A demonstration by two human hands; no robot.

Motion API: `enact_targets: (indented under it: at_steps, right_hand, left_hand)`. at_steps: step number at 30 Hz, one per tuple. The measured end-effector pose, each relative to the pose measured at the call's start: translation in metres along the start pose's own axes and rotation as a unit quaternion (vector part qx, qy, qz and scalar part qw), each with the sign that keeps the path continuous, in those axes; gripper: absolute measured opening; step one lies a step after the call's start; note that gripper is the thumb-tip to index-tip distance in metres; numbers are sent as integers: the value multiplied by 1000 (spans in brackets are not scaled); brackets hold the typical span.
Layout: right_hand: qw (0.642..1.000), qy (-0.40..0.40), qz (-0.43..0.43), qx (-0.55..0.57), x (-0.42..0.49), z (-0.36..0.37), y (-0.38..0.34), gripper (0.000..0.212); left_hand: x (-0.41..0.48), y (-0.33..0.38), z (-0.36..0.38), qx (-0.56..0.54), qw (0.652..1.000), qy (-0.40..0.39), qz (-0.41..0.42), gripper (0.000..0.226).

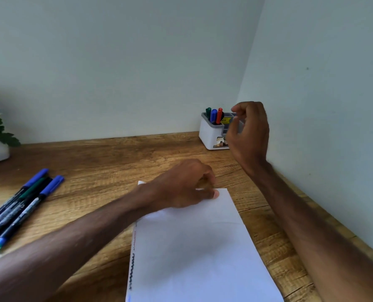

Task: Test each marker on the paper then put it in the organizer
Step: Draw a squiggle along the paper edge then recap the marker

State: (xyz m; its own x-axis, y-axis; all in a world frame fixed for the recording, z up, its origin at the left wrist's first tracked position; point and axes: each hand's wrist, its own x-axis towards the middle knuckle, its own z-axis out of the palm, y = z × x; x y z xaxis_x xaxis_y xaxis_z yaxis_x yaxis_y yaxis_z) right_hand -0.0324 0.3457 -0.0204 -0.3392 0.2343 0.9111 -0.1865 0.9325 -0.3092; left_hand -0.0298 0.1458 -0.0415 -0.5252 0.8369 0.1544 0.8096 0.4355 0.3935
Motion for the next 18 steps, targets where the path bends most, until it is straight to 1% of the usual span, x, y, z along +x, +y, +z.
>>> enact_targets:
  at_steps: [2, 4, 6, 7, 10, 13, 16, 18]
  right_hand:
    - [999, -11, -28, 28, -4, 4, -17, 17]
    - [996, -32, -61, 56, -10, 5, -38, 14]
    - [988, -87, -89, 93, -17, 5, -60, 13]
    - [979, -131, -103, 117, -20, 4, -71, 12]
    - [930, -285, -154, 172, -30, 0, -99, 13]
    - [869, -405, -189, 212, -42, -8, -127, 20]
    - [816, -489, -215, 219, -55, -12, -143, 19]
    - [799, -523, -217, 202, -63, -9, -144, 14]
  left_hand:
    - [-6, 0, -5, -33, 999, 38, -12, 20]
    - [-16, -1, -13, -32, 997, 75, -14, 13]
    - [-30, -7, -23, -11, 995, 100, -27, 12]
    - [-39, -12, -28, 1, 993, 115, -40, 13]
    - [-70, -31, -40, 49, 980, 175, -75, 17]
    - [-109, -51, -47, 101, 960, 241, -100, 12]
    - [-147, -71, -47, 152, 937, 283, -135, 7]
    - [-171, -82, -45, 182, 925, 292, -164, 9]
